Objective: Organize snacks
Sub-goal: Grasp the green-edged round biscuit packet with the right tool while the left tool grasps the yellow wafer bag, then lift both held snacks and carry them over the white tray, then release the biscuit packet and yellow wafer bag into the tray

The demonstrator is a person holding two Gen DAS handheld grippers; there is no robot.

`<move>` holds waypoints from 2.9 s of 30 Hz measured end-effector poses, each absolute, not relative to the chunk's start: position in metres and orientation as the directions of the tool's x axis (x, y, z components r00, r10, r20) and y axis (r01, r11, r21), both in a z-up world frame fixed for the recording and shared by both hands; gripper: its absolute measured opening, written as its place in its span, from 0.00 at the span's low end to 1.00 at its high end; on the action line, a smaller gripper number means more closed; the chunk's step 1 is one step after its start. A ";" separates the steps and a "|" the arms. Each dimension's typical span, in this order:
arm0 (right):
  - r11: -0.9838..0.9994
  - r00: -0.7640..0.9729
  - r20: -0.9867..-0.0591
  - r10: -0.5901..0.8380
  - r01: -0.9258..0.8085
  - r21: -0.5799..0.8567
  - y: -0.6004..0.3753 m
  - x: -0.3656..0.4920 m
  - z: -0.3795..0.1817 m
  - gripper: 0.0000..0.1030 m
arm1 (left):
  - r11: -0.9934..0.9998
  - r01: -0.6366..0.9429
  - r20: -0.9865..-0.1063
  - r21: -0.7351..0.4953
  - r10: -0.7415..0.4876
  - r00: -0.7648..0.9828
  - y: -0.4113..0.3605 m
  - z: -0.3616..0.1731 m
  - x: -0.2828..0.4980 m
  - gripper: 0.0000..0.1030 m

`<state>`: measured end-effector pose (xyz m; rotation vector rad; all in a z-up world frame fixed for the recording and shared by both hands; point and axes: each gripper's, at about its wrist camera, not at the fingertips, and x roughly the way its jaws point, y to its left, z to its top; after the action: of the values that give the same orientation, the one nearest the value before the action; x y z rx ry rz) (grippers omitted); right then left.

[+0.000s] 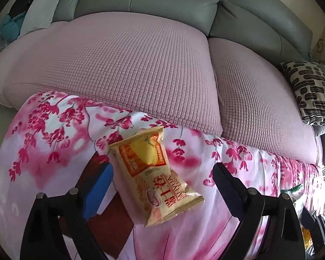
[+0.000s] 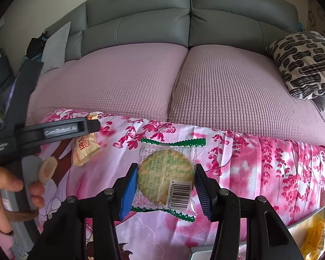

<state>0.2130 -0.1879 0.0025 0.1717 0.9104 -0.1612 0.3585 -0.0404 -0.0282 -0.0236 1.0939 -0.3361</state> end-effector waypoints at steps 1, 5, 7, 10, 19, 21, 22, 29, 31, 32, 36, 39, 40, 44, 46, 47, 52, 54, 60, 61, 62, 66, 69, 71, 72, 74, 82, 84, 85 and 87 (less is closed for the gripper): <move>0.975 0.604 -0.794 -0.065 0.209 0.080 -0.188 0.213 0.003 0.52 | 0.950 0.258 -0.868 -0.178 -0.275 0.413 -0.042 -0.029 0.359 0.79; 0.974 0.608 -0.791 -0.061 0.210 0.086 -0.188 0.211 0.007 0.52 | 0.960 0.250 -0.882 -0.130 -0.227 0.413 -0.046 -0.033 0.357 0.39; 0.975 0.612 -0.789 -0.061 0.207 0.085 -0.187 0.209 0.010 0.52 | 0.962 0.238 -0.883 -0.135 -0.225 0.412 -0.042 -0.033 0.356 0.28; 0.974 0.614 -0.787 -0.063 0.209 0.085 -0.186 0.206 0.015 0.52 | 0.963 0.232 -0.886 -0.134 -0.221 0.408 -0.034 -0.029 0.351 0.25; 0.974 0.634 -0.770 -0.067 0.209 0.088 -0.182 0.179 0.053 0.52 | 0.961 0.241 -0.878 -0.133 -0.227 0.421 -0.030 0.011 0.304 0.21; 0.974 0.640 -0.765 -0.070 0.211 0.088 -0.182 0.171 0.063 0.52 | 0.960 0.249 -0.873 -0.129 -0.229 0.430 -0.030 0.022 0.291 0.21; 0.973 0.646 -0.760 -0.072 0.213 0.089 -0.181 0.163 0.072 0.52 | 0.960 0.248 -0.868 -0.130 -0.231 0.439 -0.031 0.029 0.283 0.21; 0.969 0.663 -0.743 -0.089 0.230 0.089 -0.174 0.109 0.111 0.52 | 0.939 0.303 -0.831 -0.164 -0.297 0.471 -0.037 0.082 0.212 0.21; 0.968 0.668 -0.738 -0.094 0.234 0.089 -0.171 0.091 0.120 0.52 | 0.929 0.326 -0.816 -0.175 -0.322 0.480 -0.038 0.098 0.188 0.21; 0.967 0.673 -0.733 -0.097 0.238 0.090 -0.169 0.079 0.125 0.52 | 0.924 0.337 -0.808 -0.180 -0.334 0.485 -0.039 0.105 0.177 0.21; 0.965 0.683 -0.723 -0.108 0.248 0.090 -0.165 0.043 0.136 0.52 | 0.911 0.366 -0.785 -0.191 -0.365 0.500 -0.043 0.126 0.137 0.21; 0.960 0.683 -0.721 -0.117 0.265 0.094 -0.165 0.016 0.135 0.52 | 0.902 0.390 -0.774 -0.184 -0.377 0.509 -0.048 0.134 0.110 0.21; 0.956 0.681 -0.722 -0.121 0.276 0.100 -0.168 0.006 0.134 0.52 | 0.898 0.399 -0.770 -0.188 -0.387 0.507 -0.050 0.136 0.100 0.21; 0.937 0.669 -0.732 -0.130 0.325 0.131 -0.188 -0.022 0.124 0.52 | 0.873 0.439 -0.760 -0.215 -0.432 0.486 -0.065 0.135 0.066 0.21; 0.924 0.660 -0.740 -0.133 0.353 0.148 -0.201 -0.036 0.117 0.52 | 0.864 0.454 -0.760 -0.217 -0.441 0.477 -0.073 0.131 0.055 0.21; 0.917 0.653 -0.743 -0.145 0.371 0.147 -0.207 -0.043 0.113 0.52 | 0.858 0.463 -0.760 -0.220 -0.449 0.470 -0.078 0.128 0.050 0.21; 0.887 0.627 -0.759 -0.176 0.436 0.155 -0.235 -0.069 0.093 0.52 | 0.835 0.498 -0.767 -0.235 -0.473 0.433 -0.101 0.107 0.024 0.21; 0.872 0.618 -0.766 -0.177 0.459 0.169 -0.245 -0.077 0.082 0.52 | 0.828 0.504 -0.776 -0.245 -0.480 0.411 -0.110 0.093 0.015 0.21; 0.828 0.591 -0.788 -0.174 0.520 0.208 -0.264 -0.092 0.045 0.52 | 0.816 0.513 -0.797 -0.266 -0.486 0.360 -0.123 0.052 -0.004 0.21; 0.825 0.591 -0.789 -0.169 0.522 0.214 -0.264 -0.093 0.040 0.52 | 0.814 0.513 -0.799 -0.271 -0.487 0.351 -0.124 0.047 -0.006 0.21; 0.824 0.592 -0.789 -0.164 0.523 0.220 -0.264 -0.094 0.038 0.52 | 0.813 0.513 -0.802 -0.274 -0.488 0.345 -0.124 0.041 -0.007 0.21; 0.818 0.593 -0.790 -0.153 0.525 0.235 -0.265 -0.092 0.023 0.52 | 0.806 0.517 -0.806 -0.287 -0.495 0.324 -0.126 0.025 -0.012 0.21; 0.822 0.581 -0.797 -0.164 0.527 0.215 -0.267 -0.088 0.016 0.52 | 0.801 0.524 -0.805 -0.290 -0.501 0.319 -0.127 0.019 -0.012 0.21; 0.824 0.579 -0.798 -0.167 0.527 0.210 -0.269 -0.086 0.013 0.52 | 0.797 0.529 -0.802 -0.290 -0.504 0.320 -0.129 0.017 -0.011 0.21; 0.824 0.579 -0.798 -0.167 0.527 0.210 -0.269 -0.086 0.012 0.52 | 0.796 0.534 -0.802 -0.287 -0.504 0.321 -0.130 0.017 -0.011 0.21; 0.824 0.579 -0.797 -0.170 0.527 0.207 -0.271 -0.084 0.010 0.52 | 0.792 0.542 -0.802 -0.281 -0.504 0.320 -0.133 0.016 -0.011 0.21; 0.830 0.580 -0.791 -0.196 0.528 0.181 -0.272 -0.081 0.011 0.52 | 0.781 0.566 -0.800 -0.263 -0.505 0.324 -0.140 0.016 -0.011 0.21; 0.829 0.581 -0.789 -0.198 0.528 0.181 -0.273 -0.082 0.012 0.52 | 0.778 0.567 -0.798 -0.272 -0.511 0.319 -0.139 0.016 -0.011 0.21; 0.829 0.583 -0.788 -0.198 0.528 0.182 -0.273 -0.082 0.012 0.52 | 0.776 0.567 -0.797 -0.276 -0.515 0.316 -0.139 0.016 -0.011 0.21; 0.830 0.585 -0.787 -0.198 0.527 0.184 -0.274 -0.083 0.013 0.53 | 0.777 0.570 -0.794 -0.268 -0.513 0.325 -0.138 0.018 -0.012 0.25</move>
<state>-0.0831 -0.2736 0.0127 0.4265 0.8473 -0.4381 -0.0120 -0.1381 0.0178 0.0637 1.0162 -0.7105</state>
